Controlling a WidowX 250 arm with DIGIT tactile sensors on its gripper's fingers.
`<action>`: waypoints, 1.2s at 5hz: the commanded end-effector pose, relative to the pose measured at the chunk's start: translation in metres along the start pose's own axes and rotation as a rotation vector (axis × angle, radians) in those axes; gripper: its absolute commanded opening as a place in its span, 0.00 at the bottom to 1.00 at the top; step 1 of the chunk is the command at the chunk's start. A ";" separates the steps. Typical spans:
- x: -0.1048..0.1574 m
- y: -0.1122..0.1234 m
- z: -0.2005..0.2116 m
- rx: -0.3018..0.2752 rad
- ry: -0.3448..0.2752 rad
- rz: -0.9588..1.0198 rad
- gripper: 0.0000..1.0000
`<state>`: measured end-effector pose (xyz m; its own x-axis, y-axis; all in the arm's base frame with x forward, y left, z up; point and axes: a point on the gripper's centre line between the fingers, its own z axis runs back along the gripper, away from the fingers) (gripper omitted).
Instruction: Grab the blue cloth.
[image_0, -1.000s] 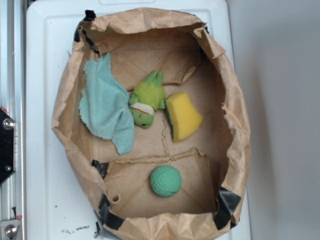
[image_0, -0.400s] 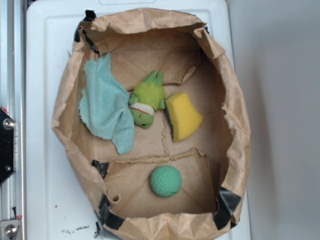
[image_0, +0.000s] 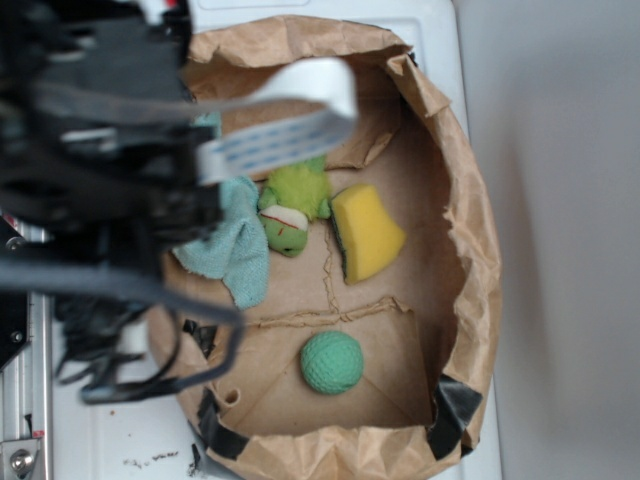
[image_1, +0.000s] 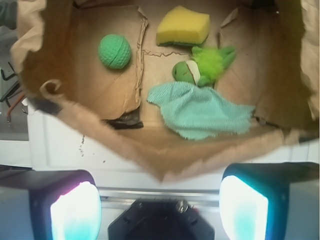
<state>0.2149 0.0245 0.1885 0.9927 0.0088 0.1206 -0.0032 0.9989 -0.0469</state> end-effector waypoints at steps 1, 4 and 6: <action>0.039 0.023 -0.033 0.071 -0.045 0.004 1.00; 0.037 0.008 -0.103 0.094 0.057 -0.101 1.00; 0.043 -0.008 -0.141 0.116 0.115 -0.146 1.00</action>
<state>0.2657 0.0147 0.0405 0.9927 -0.1090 -0.0511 0.1124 0.9911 0.0713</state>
